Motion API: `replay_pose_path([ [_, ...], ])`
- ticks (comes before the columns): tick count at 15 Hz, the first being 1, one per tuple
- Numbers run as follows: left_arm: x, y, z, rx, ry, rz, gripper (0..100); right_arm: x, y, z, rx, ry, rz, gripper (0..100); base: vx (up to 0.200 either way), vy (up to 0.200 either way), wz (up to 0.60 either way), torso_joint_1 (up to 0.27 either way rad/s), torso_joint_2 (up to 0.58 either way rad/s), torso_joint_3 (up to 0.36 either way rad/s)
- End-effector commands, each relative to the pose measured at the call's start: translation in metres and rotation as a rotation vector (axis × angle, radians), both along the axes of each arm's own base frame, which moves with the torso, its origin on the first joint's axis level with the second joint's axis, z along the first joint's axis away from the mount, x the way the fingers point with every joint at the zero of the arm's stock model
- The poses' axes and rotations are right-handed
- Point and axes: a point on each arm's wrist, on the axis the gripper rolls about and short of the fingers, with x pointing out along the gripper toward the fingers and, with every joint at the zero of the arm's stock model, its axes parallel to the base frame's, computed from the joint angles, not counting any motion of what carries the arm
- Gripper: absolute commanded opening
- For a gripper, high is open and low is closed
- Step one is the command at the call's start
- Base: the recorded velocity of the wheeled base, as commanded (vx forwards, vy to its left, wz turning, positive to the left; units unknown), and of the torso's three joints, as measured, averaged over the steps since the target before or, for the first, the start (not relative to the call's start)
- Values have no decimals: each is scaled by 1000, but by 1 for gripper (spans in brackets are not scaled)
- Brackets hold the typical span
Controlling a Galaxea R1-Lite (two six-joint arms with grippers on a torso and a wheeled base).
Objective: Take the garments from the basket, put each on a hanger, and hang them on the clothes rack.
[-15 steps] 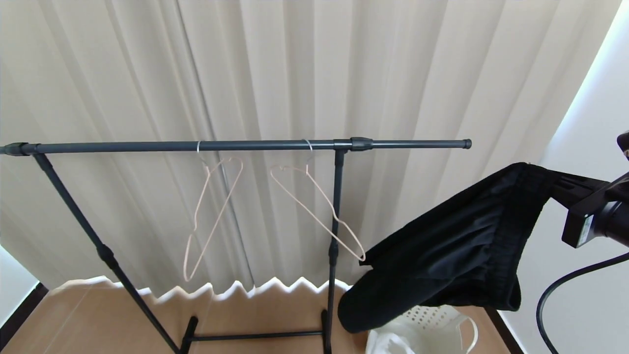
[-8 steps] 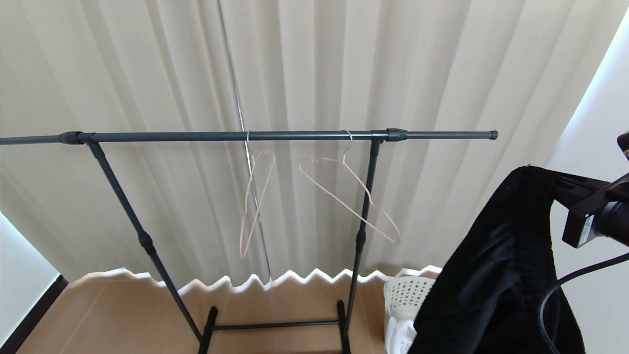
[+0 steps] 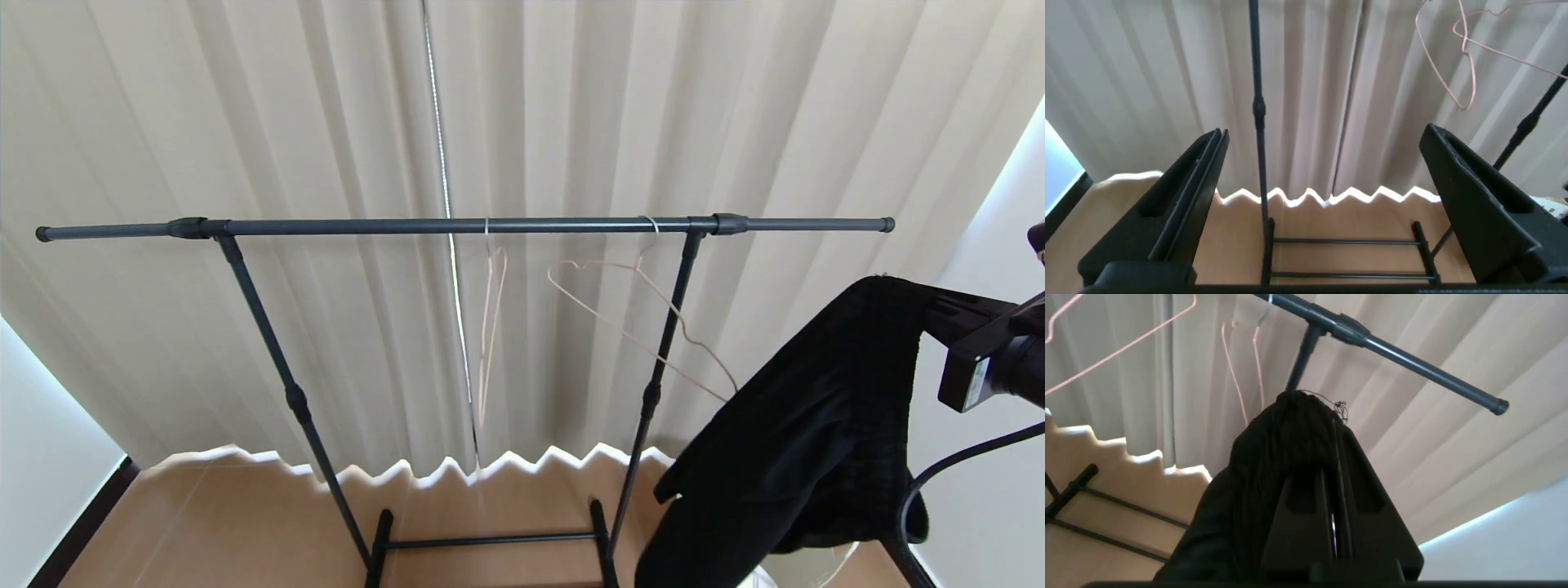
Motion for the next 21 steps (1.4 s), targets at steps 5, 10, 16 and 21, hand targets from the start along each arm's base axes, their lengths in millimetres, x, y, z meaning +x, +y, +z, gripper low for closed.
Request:
replay_pose_path([
  [5,0,0,0,-1,0,0,100,-2,0,-5,-33,8,7,0,0,0,0,0,0,0],
  [10,0,0,0,21,3,-8,100,-5,22,-13,-41,39,127,0,0,0,0,0,0,0],
  [16,36,-4,37,22,265,-253,100,43,86,-22,61,176,280,0,0,0,0,0,0,0],
  [21,115,-27,83,-97,522,-351,100,70,101,-26,106,209,222,0,0,0,0,0,0,0],
])
